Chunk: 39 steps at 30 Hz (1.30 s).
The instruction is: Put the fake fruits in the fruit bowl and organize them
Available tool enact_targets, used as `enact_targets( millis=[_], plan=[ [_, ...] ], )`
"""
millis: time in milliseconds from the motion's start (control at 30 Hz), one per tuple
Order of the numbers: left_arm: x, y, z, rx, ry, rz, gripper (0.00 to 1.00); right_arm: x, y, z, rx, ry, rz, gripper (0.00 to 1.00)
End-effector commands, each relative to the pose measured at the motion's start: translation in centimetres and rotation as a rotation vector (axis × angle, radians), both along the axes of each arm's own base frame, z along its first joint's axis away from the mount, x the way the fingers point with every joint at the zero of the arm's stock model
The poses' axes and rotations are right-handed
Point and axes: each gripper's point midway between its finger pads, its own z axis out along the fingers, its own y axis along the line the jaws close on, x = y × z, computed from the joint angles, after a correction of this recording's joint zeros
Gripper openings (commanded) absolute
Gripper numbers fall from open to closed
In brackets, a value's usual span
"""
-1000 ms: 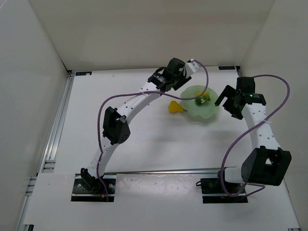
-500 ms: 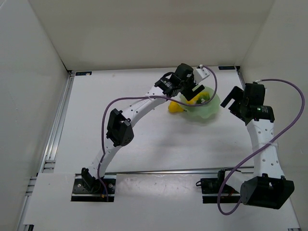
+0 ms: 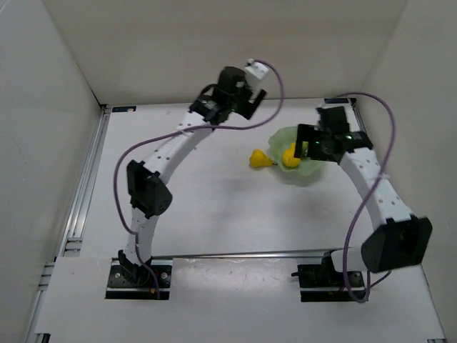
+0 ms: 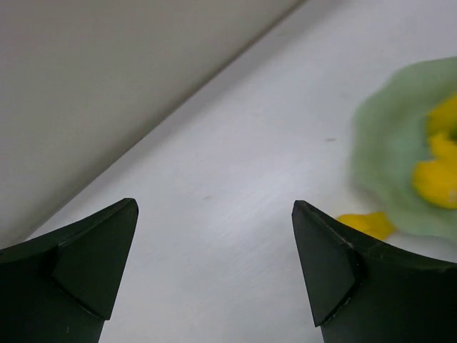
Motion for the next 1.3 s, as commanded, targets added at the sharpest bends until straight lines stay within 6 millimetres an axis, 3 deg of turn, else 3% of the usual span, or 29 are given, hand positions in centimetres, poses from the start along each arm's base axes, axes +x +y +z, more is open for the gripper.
enact_targets(
  millis=[0,33,67,100,133,200,233,333,400,433,567,700,800,967,1133,1167,1267],
  plan=[
    [1.9,11.9,5.6,-0.035,-0.072,0.269,1.0,3.2,4.3,0.7,-0.19,-0.035,0.248,1.0],
    [1.9,13.9,2.5,0.013,-0.014,0.322,1.0,3.5,6.4,0.4,-0.246,-0.038,0.318,1.0],
    [1.4,15.9,2.6,0.021,-0.011,0.356,1.0,4.3,7.2,-1.6,-0.313,0.015,0.357,1.0],
    [1.3,17.6,1.6,0.027,0.013,0.396,1.0,4.8,8.0,-2.1,-0.36,0.02,0.392,1.0],
    [1.1,20.5,-1.1,0.055,0.069,0.46,1.0,5.0,9.5,-2.7,-0.406,0.022,0.466,1.0],
    [0.1,23.5,-1.5,0.052,0.087,0.523,1.0,6.3,11.8,-4.4,-0.414,0.049,0.528,1.0],
    [-0.4,25.9,-3.7,0.066,0.137,0.574,1.0,6.7,13.3,-4.8,-0.422,0.033,0.564,1.0],
    [-1.8,30.1,-4.6,0.072,0.163,0.658,1.0,8.4,16.4,-7.6,-0.48,0.02,0.632,1.0],
    [-3.1,31.6,-6.6,0.099,0.207,0.682,1.0,9.8,17.7,-7.4,-0.517,-0.015,0.642,1.0],
    [-3.7,32.6,-7.4,0.117,0.225,0.695,1.0,10.5,18.1,-8.7,-0.525,0.001,0.628,1.0],
    [-4.4,34.4,-8.7,0.139,0.254,0.725,1.0,11.4,19.5,-10.1,-0.462,0.018,0.629,1.0],
    [-4.9,35.4,-9.7,0.137,0.285,0.756,1.0,11.9,19.1,-11.3,-0.434,0.046,0.61,0.98],
    [-4.8,35.6,-10.1,0.126,0.298,0.763,1.0,11.2,18.5,-13.5,-0.423,0.103,0.615,0.98],
    [-4.6,35.6,-11.3,0.142,0.323,0.762,1.0,10.3,18.9,-14.8,-0.388,0.143,0.64,0.95],
    [-4.1,35.5,-10.7,0.136,0.314,0.762,1.0,9.8,19.4,-16.5,-0.352,0.194,0.625,0.77],
    [-4.3,35.5,-11.2,0.146,0.33,0.762,1.0,10.0,19.6,-16.1,-0.349,0.184,0.623,0.69],
    [-4.1,35.8,-10.7,0.151,0.315,0.778,1.0,9.8,20.0,-16.0,-0.323,0.192,0.631,0.59]
  ],
)
